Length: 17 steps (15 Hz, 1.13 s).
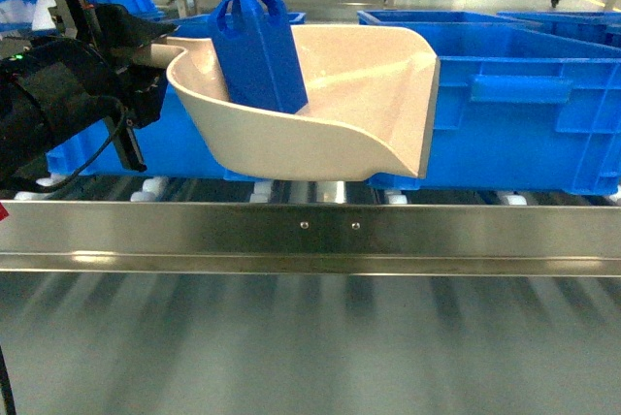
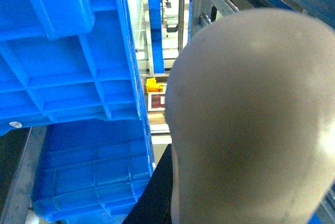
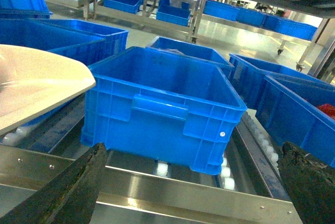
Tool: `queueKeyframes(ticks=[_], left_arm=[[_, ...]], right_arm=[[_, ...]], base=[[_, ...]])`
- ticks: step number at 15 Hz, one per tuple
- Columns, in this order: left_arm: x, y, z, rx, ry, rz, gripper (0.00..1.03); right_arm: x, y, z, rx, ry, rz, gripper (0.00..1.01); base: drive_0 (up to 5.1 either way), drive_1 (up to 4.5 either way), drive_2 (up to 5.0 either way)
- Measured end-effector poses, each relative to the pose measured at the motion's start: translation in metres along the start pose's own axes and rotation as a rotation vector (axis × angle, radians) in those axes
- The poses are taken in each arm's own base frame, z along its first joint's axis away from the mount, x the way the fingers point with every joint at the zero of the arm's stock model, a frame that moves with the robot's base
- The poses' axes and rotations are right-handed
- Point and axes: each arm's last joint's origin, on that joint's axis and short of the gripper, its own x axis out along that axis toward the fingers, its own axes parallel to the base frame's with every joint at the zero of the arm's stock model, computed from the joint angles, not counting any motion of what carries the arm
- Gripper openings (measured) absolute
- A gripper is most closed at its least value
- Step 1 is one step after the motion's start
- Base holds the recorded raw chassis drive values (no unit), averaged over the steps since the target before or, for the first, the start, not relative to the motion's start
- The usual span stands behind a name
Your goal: Place part in tray to right shelf
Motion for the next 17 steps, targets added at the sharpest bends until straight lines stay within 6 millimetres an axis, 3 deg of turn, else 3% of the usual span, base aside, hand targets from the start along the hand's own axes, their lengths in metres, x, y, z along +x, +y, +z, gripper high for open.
queueKeyframes(ticks=[17], left_arm=[[0.0000, 0.0000, 0.0000, 0.000, 0.000, 0.000, 0.15]], right_arm=[[0.0000, 0.0000, 0.0000, 0.000, 0.000, 0.000, 0.98]], base=[[0.0, 0.00, 0.0]])
